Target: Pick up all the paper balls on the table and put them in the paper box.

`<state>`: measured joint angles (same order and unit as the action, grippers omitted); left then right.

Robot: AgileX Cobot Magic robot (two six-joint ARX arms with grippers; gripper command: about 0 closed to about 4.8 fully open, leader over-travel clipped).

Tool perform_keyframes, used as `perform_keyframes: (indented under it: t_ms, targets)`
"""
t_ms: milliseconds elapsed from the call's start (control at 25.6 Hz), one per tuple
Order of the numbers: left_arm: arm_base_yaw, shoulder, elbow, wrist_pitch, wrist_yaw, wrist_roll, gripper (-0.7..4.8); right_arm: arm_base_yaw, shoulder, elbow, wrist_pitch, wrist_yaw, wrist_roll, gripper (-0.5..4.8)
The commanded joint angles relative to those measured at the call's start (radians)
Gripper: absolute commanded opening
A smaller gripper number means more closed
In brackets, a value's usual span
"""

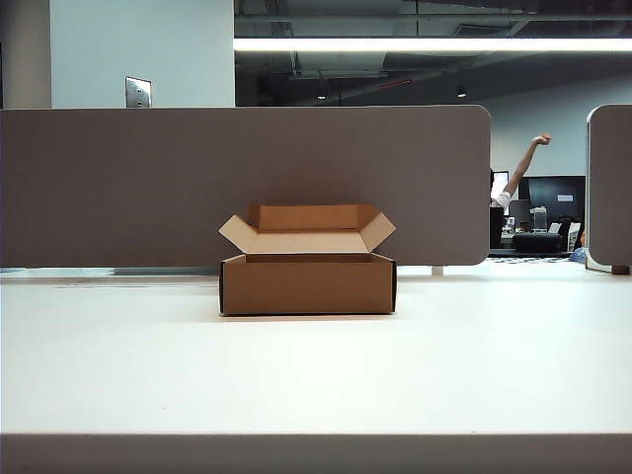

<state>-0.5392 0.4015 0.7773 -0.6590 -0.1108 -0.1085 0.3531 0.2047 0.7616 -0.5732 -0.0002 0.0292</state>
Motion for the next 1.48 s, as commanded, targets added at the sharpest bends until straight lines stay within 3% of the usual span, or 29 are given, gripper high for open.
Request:
perform_keyframes:
  t_ms: [39,117,234,312,625,703,859,1093,1483]
  targets:
    - [-0.001,-0.037,-0.177,0.330,0.058,0.093,-0.06,0.000,0.004,-0.139,0.188,0.026,-0.015,0.40]
    - [-0.001,-0.068,-0.325,0.467,0.066,0.090,-0.06,0.000,0.004,-0.255,0.283,0.027,-0.015,0.40]
    - [-0.001,-0.080,-0.411,0.510,0.066,0.064,-0.06,0.000,0.003,-0.336,0.319,0.027,-0.015,0.40]
    - [-0.001,-0.083,-0.455,0.519,0.058,0.045,-0.06,0.000,0.004,-0.378,0.314,0.027,-0.015,0.40]
    - [-0.001,-0.083,-0.510,0.432,-0.158,0.048,-0.06,0.000,0.003,-0.460,0.315,-0.002,-0.004,0.40]
    - [0.000,-0.084,-0.516,0.463,-0.137,0.055,-0.06,0.000,0.002,-0.460,0.317,-0.001,-0.012,0.40]
    - [0.000,-0.120,-0.575,0.617,0.019,0.127,-0.06,0.001,-0.001,-0.460,0.315,-0.011,-0.058,0.40]
    - [0.000,-0.240,-0.636,0.615,0.071,0.127,-0.06,0.002,-0.051,-0.463,0.257,-0.070,-0.141,0.40]
    - [0.004,-0.398,-0.702,0.516,0.063,0.140,-0.06,-0.001,-0.204,-0.603,0.252,-0.017,-0.101,0.41]
